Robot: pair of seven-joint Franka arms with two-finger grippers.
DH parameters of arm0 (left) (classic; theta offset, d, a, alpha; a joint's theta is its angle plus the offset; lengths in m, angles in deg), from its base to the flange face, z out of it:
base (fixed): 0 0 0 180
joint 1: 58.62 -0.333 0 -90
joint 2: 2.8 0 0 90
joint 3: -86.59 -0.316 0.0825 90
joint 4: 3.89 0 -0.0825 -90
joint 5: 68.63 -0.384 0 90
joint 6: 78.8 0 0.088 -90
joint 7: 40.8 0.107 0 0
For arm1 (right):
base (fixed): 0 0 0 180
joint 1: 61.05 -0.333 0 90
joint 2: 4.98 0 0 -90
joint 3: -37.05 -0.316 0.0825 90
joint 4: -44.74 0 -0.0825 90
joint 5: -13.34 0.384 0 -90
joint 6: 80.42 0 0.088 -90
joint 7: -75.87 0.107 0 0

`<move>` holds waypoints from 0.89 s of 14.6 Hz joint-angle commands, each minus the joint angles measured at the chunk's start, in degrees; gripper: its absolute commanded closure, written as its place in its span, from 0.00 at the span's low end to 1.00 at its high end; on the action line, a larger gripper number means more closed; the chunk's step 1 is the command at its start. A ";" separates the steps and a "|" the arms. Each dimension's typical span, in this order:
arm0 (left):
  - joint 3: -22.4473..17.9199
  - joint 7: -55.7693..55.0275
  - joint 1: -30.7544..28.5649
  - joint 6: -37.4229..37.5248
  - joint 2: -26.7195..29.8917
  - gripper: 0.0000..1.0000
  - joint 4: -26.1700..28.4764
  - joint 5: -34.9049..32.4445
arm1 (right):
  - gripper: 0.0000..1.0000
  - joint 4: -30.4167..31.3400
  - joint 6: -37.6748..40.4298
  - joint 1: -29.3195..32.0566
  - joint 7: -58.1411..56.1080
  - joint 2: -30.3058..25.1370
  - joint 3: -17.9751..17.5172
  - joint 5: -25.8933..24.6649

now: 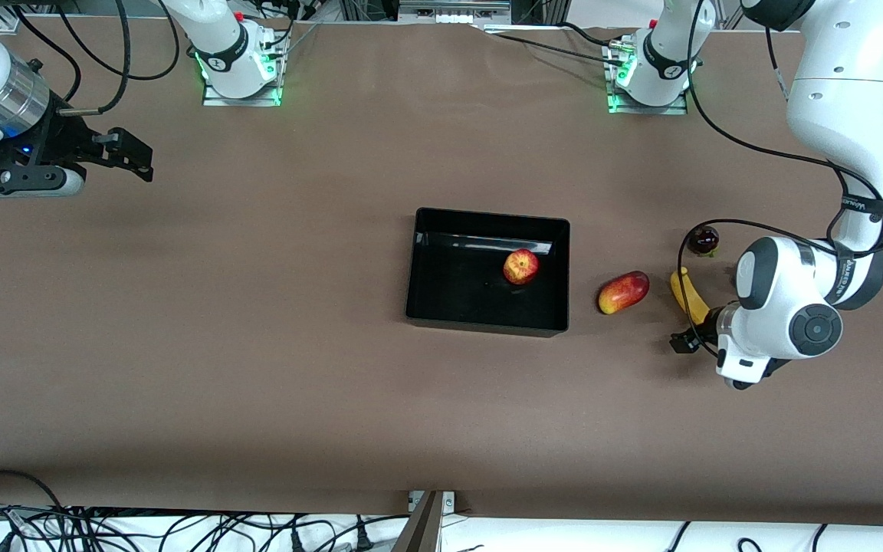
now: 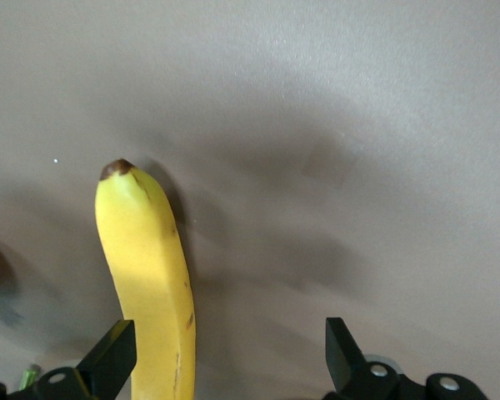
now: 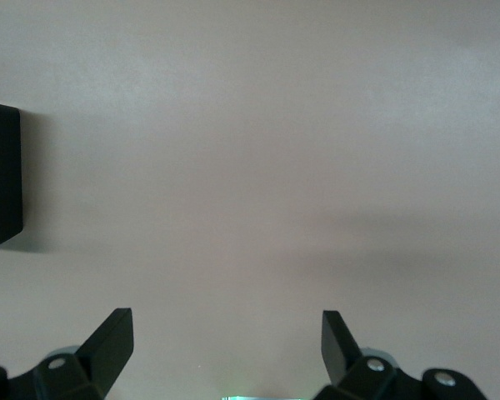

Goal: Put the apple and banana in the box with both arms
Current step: 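Move the left gripper to the yellow banana and grasp it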

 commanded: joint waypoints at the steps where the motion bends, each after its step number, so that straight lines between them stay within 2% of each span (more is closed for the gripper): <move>1: 0.14 0.97 -1.03 -0.66 1.24 0.00 2.82 -1.13 | 0.00 -0.85 1.00 -0.19 0.05 0.13 -0.01 -0.23; 6: 0.23 5.97 -4.54 -1.01 1.50 0.00 5.11 -1.13 | 0.00 -0.85 1.00 -0.19 0.05 0.13 -0.01 -0.23; 10: 0.58 6.24 -4.81 -4.35 1.50 0.02 8.98 -0.43 | 0.00 -0.85 1.00 -0.19 -0.04 0.13 -0.01 -0.15; 12: 0.58 6.42 -4.99 -4.35 1.41 0.09 9.07 -0.43 | 0.00 -0.85 1.00 -0.19 -0.04 0.13 -0.01 -0.23; 13: 0.58 6.42 -5.08 -4.18 1.50 0.21 9.16 -0.43 | 0.00 -0.85 1.00 -0.19 -0.04 0.13 -0.01 -0.23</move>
